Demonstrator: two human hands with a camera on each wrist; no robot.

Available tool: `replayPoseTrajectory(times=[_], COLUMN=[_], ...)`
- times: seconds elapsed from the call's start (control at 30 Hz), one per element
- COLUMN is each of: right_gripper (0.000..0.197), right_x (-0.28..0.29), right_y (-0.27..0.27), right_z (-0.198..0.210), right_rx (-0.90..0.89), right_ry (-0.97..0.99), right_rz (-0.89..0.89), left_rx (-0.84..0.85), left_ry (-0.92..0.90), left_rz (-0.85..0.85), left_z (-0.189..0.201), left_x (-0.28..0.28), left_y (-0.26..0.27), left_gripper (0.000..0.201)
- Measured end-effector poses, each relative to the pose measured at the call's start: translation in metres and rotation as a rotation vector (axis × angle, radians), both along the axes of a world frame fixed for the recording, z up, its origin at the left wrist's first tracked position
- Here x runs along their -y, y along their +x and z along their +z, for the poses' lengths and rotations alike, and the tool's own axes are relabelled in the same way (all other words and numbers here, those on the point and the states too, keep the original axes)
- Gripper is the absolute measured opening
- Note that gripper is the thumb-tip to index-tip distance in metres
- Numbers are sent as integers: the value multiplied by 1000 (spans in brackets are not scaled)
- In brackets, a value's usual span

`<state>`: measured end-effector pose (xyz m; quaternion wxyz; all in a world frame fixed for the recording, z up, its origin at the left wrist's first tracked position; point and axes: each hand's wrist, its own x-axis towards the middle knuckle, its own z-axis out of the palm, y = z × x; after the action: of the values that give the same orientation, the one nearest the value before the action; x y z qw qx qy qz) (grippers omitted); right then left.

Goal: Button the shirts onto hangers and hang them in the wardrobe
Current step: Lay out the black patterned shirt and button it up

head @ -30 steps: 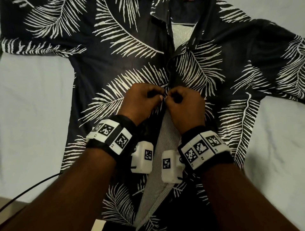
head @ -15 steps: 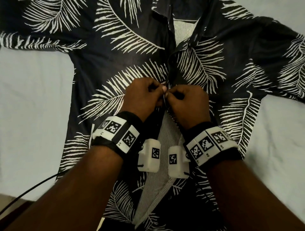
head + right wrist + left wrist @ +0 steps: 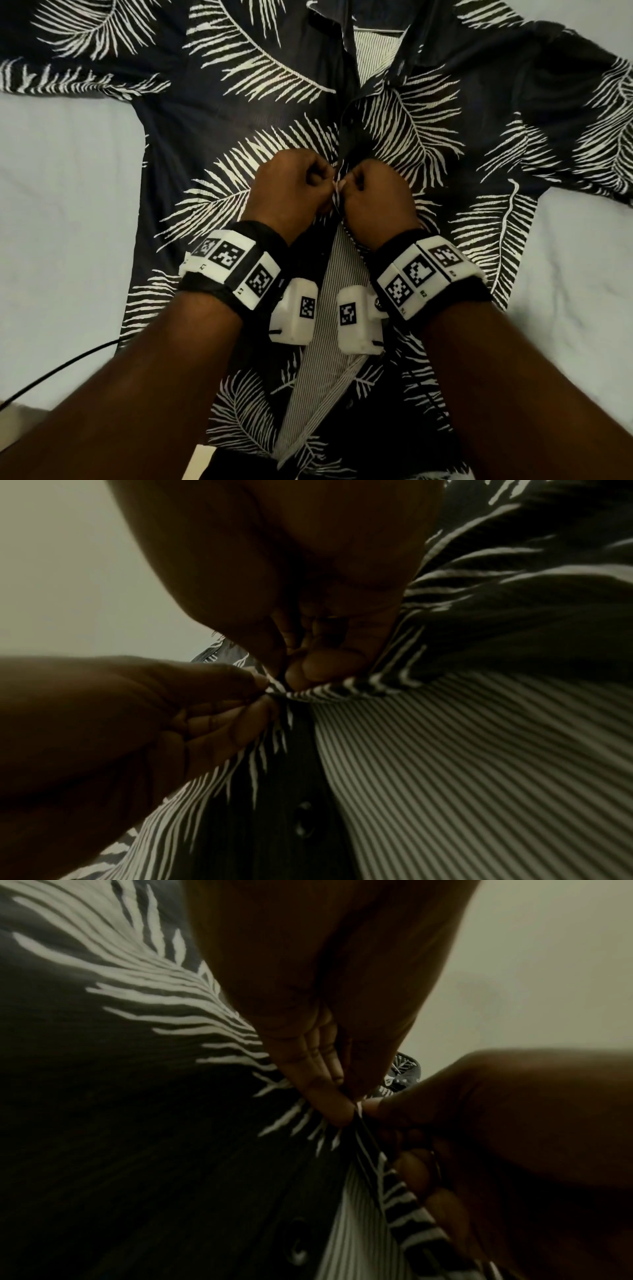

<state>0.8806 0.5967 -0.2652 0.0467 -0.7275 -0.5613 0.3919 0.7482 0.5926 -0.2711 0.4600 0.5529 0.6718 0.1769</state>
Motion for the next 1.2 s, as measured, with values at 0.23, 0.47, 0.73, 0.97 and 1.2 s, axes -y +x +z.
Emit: replayPoseTrajectory(times=[0.23, 0.47, 0.73, 0.97, 1.2], right_gripper=[17, 22, 18, 15, 14], right_x=[3, 28, 92, 91, 101], right_y=[2, 23, 26, 18, 4], right_z=[-1, 18, 13, 14, 25], right_rx=[-73, -112, 95, 163, 134], right_ry=[-56, 84, 132, 135, 119], right_rz=[-100, -161, 113, 24, 32], left_rx=[-203, -302, -254, -260, -164], left_ry=[82, 143, 38, 19, 27], left_rz=[-104, -94, -256, -236, -209], left_z=[2, 9, 14, 11, 11], left_x=[-1, 40, 114, 93, 90], left_y=[1, -1, -1, 2, -5], left_gripper=[9, 9, 40, 16, 7])
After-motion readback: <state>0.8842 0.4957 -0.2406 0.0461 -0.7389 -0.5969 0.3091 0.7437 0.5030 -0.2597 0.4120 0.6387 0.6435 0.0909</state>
